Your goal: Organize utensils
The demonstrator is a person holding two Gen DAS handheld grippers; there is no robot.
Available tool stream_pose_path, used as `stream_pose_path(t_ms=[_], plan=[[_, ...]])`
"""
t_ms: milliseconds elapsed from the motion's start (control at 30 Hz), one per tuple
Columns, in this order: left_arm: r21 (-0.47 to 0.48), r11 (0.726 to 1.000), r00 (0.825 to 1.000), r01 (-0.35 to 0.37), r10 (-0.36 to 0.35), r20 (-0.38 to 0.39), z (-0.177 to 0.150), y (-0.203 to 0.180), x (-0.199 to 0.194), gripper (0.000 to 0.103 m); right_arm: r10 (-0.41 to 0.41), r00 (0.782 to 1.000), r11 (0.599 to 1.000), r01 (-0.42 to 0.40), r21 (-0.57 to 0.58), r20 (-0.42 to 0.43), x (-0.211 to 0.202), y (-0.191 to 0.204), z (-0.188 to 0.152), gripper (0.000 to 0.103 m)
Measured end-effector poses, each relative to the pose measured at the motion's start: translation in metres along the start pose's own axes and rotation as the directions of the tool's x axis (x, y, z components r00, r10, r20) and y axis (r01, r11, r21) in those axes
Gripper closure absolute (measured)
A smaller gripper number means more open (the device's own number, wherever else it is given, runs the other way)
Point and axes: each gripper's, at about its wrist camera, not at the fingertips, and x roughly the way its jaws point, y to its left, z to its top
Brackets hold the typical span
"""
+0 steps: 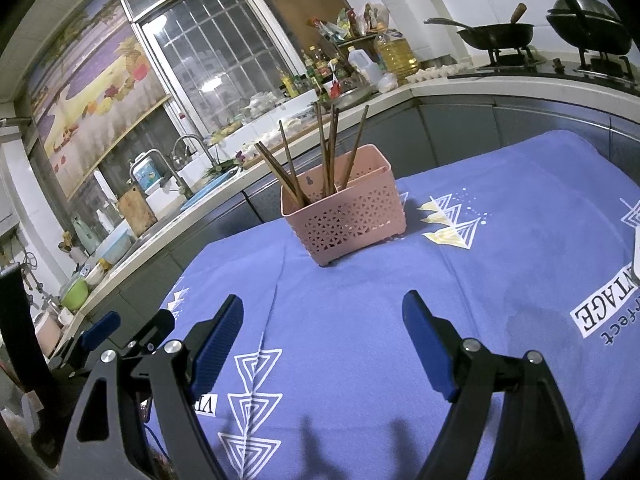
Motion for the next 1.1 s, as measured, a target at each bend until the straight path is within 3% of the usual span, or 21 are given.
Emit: stream_pose_path(t_ms=[1100], plan=[[0.015,1.0,1.0,-0.002,0.002,-0.001,-0.0011,-0.0043,0.0016,0.006,-0.002,1.0,1.0,0.003,0.007,-0.005,0.0007,-0.0034,-0.0011,0.022]])
